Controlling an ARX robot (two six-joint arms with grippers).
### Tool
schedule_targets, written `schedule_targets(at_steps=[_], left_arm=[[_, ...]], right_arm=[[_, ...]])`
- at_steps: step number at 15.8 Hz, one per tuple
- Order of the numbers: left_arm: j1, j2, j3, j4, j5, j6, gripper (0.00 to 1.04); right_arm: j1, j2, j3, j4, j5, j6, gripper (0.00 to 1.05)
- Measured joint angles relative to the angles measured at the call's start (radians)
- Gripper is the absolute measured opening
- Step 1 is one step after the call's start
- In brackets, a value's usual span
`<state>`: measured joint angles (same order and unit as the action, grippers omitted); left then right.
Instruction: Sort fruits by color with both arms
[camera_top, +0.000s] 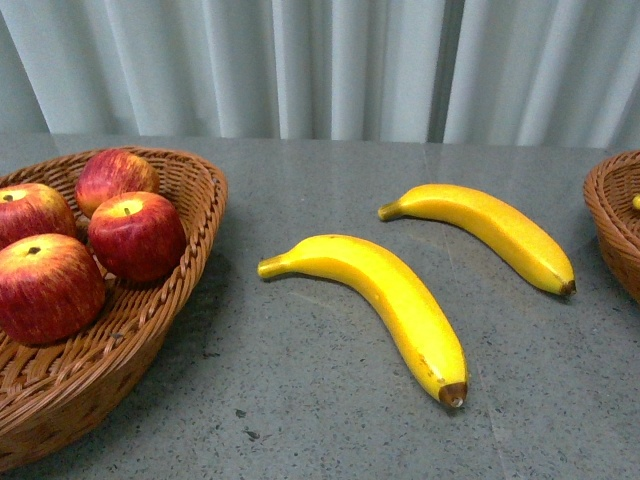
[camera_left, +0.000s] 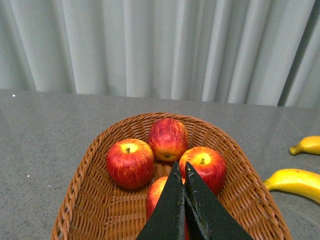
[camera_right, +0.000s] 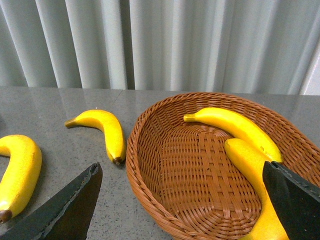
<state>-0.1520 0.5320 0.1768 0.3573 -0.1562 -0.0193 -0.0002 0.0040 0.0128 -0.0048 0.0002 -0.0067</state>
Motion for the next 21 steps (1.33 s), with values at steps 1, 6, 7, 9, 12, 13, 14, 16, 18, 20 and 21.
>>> schedule_targets(at_steps=[1, 6, 7, 9, 12, 13, 14, 16, 18, 20, 21], left_arm=[[0.018, -0.027, -0.021, -0.005, 0.016, 0.003, 0.01], [0.154, -0.164, -0.101, -0.065, 0.156, 0.005, 0.01], [0.148, -0.180, -0.109, -0.076, 0.157, 0.005, 0.01], [0.151, -0.229, -0.127, -0.108, 0.156, 0.005, 0.01], [0.151, -0.290, -0.163, -0.108, 0.156, 0.006, 0.01], [0.151, -0.306, -0.163, -0.138, 0.155, 0.005, 0.01], [0.151, -0.322, -0.163, -0.149, 0.156, 0.006, 0.01], [0.151, -0.352, -0.163, -0.177, 0.156, 0.006, 0.01], [0.151, -0.403, -0.161, -0.246, 0.155, 0.006, 0.01], [0.151, -0.521, -0.159, -0.340, 0.157, 0.006, 0.01], [0.151, -0.522, -0.162, -0.361, 0.156, 0.007, 0.01]], right_arm=[[0.000, 0.000, 0.000, 0.000, 0.000, 0.000, 0.98], [0.000, 0.000, 0.000, 0.000, 0.000, 0.000, 0.98], [0.000, 0.000, 0.000, 0.000, 0.000, 0.000, 0.98], [0.000, 0.000, 0.000, 0.000, 0.000, 0.000, 0.98], [0.000, 0.000, 0.000, 0.000, 0.000, 0.000, 0.98], [0.000, 0.000, 0.000, 0.000, 0.000, 0.000, 0.98], [0.000, 0.000, 0.000, 0.000, 0.000, 0.000, 0.98], [0.000, 0.000, 0.000, 0.000, 0.000, 0.000, 0.98], [0.000, 0.000, 0.000, 0.000, 0.000, 0.000, 0.98], [0.000, 0.000, 0.000, -0.001, 0.000, 0.000, 0.98], [0.000, 0.000, 0.000, 0.001, 0.000, 0.000, 0.98]])
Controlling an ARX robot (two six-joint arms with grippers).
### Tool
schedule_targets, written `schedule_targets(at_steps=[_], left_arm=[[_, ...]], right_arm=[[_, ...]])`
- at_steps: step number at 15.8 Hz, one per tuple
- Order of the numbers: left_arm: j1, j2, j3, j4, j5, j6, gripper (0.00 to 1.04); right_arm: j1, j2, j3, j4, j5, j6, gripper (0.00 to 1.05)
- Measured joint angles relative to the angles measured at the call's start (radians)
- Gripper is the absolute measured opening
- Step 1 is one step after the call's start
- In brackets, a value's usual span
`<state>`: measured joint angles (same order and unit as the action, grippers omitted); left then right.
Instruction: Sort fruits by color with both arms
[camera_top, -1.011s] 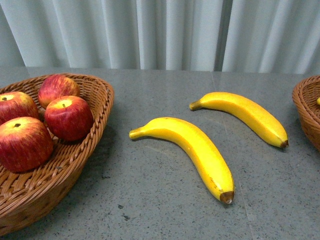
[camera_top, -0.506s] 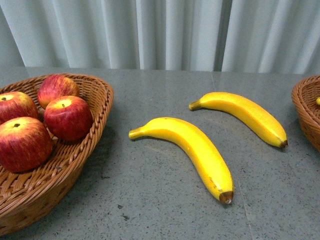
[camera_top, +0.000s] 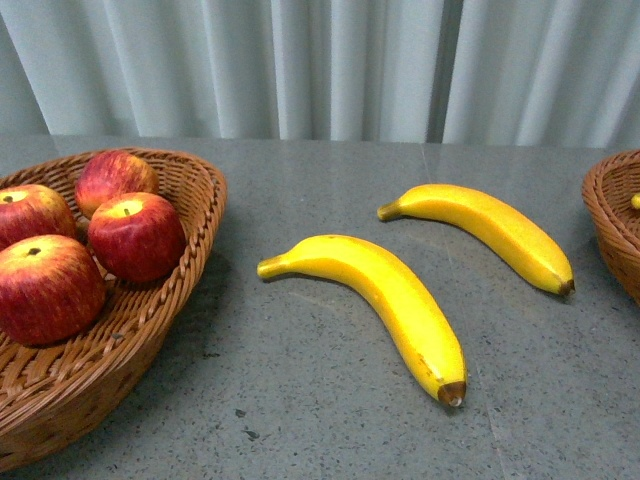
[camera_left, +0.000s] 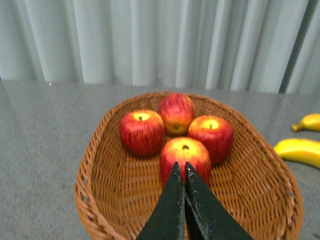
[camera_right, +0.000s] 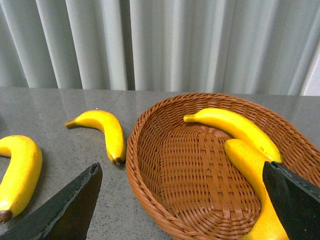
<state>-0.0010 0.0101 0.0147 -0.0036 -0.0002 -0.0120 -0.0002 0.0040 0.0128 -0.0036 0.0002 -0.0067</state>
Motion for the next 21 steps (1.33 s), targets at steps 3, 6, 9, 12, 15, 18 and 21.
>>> schedule_targets(at_steps=[3, 6, 9, 12, 15, 18, 21], left_arm=[[0.001, 0.000, 0.000, 0.003, 0.000, 0.001, 0.01], [0.001, 0.000, 0.000, 0.000, 0.000, 0.001, 0.01], [0.001, 0.000, 0.000, 0.000, 0.000, 0.001, 0.20], [0.001, 0.000, 0.000, 0.000, 0.000, 0.002, 0.98], [0.001, 0.000, 0.000, 0.000, 0.000, 0.002, 0.98], [0.001, 0.000, 0.000, 0.000, 0.000, 0.002, 0.98], [0.001, 0.000, 0.000, 0.000, 0.000, 0.002, 0.98]], right_arm=[[0.000, 0.000, 0.000, -0.001, 0.000, 0.000, 0.98], [0.000, 0.000, 0.000, -0.001, 0.000, 0.000, 0.98], [0.000, 0.000, 0.000, -0.001, 0.000, 0.000, 0.98], [0.000, 0.000, 0.000, -0.001, 0.000, 0.000, 0.98], [0.000, 0.000, 0.000, -0.001, 0.000, 0.000, 0.98], [0.000, 0.000, 0.000, -0.001, 0.000, 0.000, 0.98], [0.000, 0.000, 0.000, -0.001, 0.000, 0.000, 0.98]])
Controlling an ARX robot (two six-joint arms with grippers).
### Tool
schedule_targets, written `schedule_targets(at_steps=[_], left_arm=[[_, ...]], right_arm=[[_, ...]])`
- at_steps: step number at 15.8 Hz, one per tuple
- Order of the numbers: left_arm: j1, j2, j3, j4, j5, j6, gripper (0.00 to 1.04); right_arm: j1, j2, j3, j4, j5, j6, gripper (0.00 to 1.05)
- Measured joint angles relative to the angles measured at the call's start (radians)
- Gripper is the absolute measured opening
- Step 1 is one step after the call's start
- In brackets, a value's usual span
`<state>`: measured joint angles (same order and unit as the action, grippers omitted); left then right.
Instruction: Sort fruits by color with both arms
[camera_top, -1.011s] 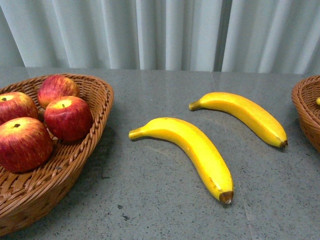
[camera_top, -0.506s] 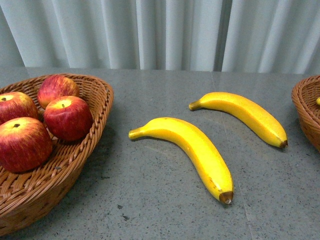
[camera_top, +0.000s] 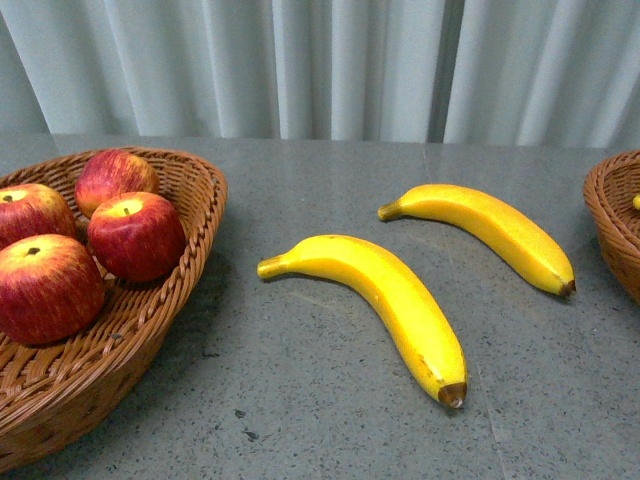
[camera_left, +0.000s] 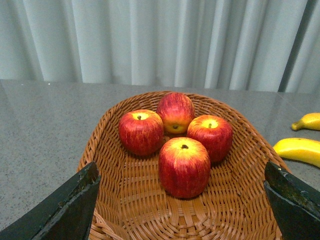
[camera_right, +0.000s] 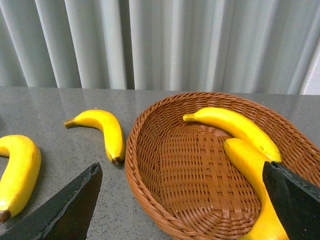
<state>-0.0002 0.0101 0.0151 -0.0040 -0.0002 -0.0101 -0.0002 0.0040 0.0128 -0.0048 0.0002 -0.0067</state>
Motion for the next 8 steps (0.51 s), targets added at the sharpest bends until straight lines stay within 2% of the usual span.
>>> schedule_targets(at_steps=[8], left_arm=[[0.000, 0.000, 0.000, 0.000, 0.000, 0.000, 0.98]], right_arm=[[0.000, 0.000, 0.000, 0.000, 0.000, 0.000, 0.98]])
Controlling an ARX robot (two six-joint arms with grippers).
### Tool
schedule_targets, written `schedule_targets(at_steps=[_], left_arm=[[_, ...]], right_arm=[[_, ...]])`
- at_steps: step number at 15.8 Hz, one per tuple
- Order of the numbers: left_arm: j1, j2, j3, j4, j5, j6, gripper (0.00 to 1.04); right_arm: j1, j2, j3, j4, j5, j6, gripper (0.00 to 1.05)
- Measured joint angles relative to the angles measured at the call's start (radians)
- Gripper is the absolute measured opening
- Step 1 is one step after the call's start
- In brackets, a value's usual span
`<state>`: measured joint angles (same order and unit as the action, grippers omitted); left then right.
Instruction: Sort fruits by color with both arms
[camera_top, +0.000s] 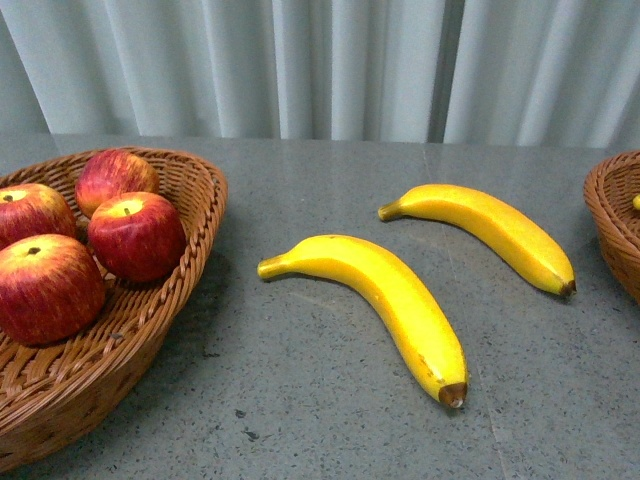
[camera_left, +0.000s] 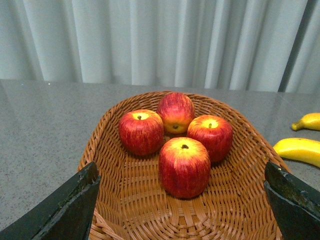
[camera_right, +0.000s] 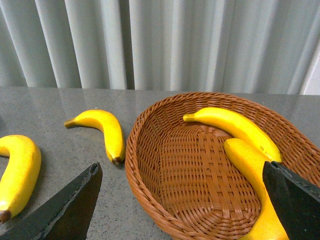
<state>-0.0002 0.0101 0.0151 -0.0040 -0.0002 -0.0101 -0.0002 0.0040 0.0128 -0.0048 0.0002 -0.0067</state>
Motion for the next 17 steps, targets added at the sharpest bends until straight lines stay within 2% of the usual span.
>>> schedule_targets(at_steps=[1, 2, 3, 6, 8, 10, 13, 15, 17], left_arm=[[0.000, 0.000, 0.000, 0.000, 0.000, 0.000, 0.98], [0.000, 0.000, 0.000, 0.000, 0.000, 0.000, 0.98], [0.000, 0.000, 0.000, 0.000, -0.001, 0.000, 0.98], [0.000, 0.000, 0.000, 0.000, 0.000, 0.000, 0.98], [0.000, 0.000, 0.000, 0.000, 0.000, 0.000, 0.98], [0.000, 0.000, 0.000, 0.000, 0.000, 0.000, 0.98], [0.000, 0.000, 0.000, 0.000, 0.000, 0.000, 0.98], [0.000, 0.000, 0.000, 0.000, 0.000, 0.000, 0.98], [0.000, 0.000, 0.000, 0.000, 0.000, 0.000, 0.98]], right_arm=[[-0.005, 0.002, 0.001, -0.006, -0.015, 0.013, 0.98], [-0.039, 0.060, 0.005, 0.023, -0.116, 0.068, 0.98], [-0.038, 0.150, 0.026, 0.095, -0.137, 0.103, 0.98], [0.063, 0.495, 0.174, 0.418, -0.123, 0.119, 0.98], [0.161, 0.778, 0.336, 0.560, -0.114, 0.118, 0.98], [0.251, 1.019, 0.521, 0.564, -0.103, 0.118, 0.98], [0.407, 1.298, 0.780, 0.459, -0.084, 0.110, 0.98], [0.498, 1.389, 0.887, 0.378, -0.087, 0.098, 0.98], [0.547, 1.450, 0.941, 0.278, -0.086, 0.071, 0.98]])
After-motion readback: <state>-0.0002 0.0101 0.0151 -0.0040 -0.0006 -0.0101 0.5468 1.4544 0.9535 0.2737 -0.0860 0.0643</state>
